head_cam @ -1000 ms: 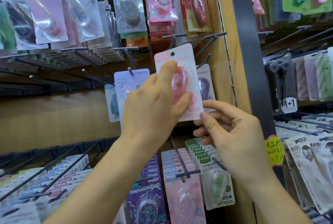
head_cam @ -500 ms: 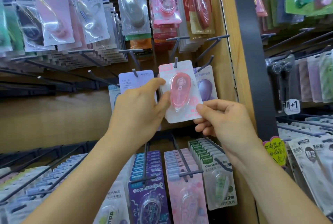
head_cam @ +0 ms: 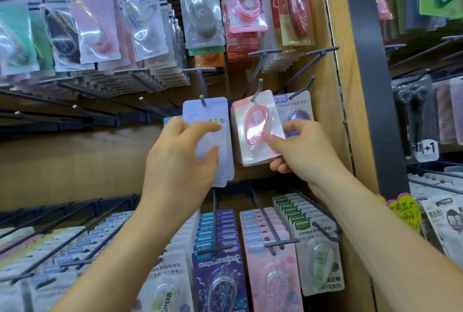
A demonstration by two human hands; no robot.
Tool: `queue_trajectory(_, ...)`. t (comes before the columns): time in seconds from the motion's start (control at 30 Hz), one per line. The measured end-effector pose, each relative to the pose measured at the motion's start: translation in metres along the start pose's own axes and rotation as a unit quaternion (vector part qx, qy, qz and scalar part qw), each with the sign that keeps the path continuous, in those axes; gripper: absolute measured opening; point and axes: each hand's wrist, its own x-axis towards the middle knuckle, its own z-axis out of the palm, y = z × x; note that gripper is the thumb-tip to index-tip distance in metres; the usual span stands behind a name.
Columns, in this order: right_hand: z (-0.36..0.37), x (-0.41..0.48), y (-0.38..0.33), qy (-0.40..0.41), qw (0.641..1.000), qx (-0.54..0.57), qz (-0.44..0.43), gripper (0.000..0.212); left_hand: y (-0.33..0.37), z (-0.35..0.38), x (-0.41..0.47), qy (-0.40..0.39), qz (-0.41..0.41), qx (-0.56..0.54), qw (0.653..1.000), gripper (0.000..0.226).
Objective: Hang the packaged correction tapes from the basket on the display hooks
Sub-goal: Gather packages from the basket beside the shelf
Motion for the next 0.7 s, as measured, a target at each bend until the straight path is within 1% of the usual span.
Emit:
queue_trajectory(0.03, 0.002, 0.003, 0.002, 0.006, 1.000, -0.013, 0.000, 0.019, -0.006, 0.000, -0.004, 0.006, -0.002, -0.022, 1.000, 0.040)
queue_trajectory(0.1, 0.005, 0.008, 0.007, 0.024, 0.998, -0.051, -0.016, 0.031, -0.014, 0.003, -0.008, -0.008, 0.002, -0.035, 0.999, 0.048)
queue_trajectory(0.17, 0.007, 0.011, 0.011, 0.032, 0.991, -0.117, -0.059, 0.035, -0.017, 0.007, -0.008, -0.017, -0.009, -0.029, 0.999, 0.055)
queue_trajectory(0.27, 0.011, 0.012, 0.019, 0.015, 0.963, -0.250, -0.098, 0.032, -0.015, 0.008, 0.000, -0.021, -0.040, -0.032, 0.998, 0.061)
queue_trajectory(0.37, 0.011, 0.013, 0.021, 0.010, 0.942, -0.317, -0.110, 0.029, -0.009, 0.007, 0.004, -0.040, -0.049, -0.015, 0.998, 0.060)
queue_trajectory(0.43, 0.008, 0.013, 0.020, -0.001, 0.928, -0.356, -0.112, 0.033, -0.005, 0.006, 0.005, -0.041, -0.045, -0.001, 0.998, 0.059)
queue_trajectory(0.53, 0.001, 0.007, 0.017, -0.019, 0.886, -0.447, -0.118, 0.042, -0.006, 0.006, 0.005, -0.041, -0.044, 0.000, 0.998, 0.059)
queue_trajectory(0.6, -0.006, -0.001, 0.013, -0.028, 0.880, -0.462, -0.105, 0.043, -0.009, 0.005, 0.003, -0.037, -0.041, -0.011, 0.998, 0.058)
queue_trajectory(0.7, -0.014, -0.012, 0.008, -0.021, 0.895, -0.430, -0.114, 0.036, -0.011, 0.002, -0.006, -0.030, -0.032, -0.018, 0.999, 0.058)
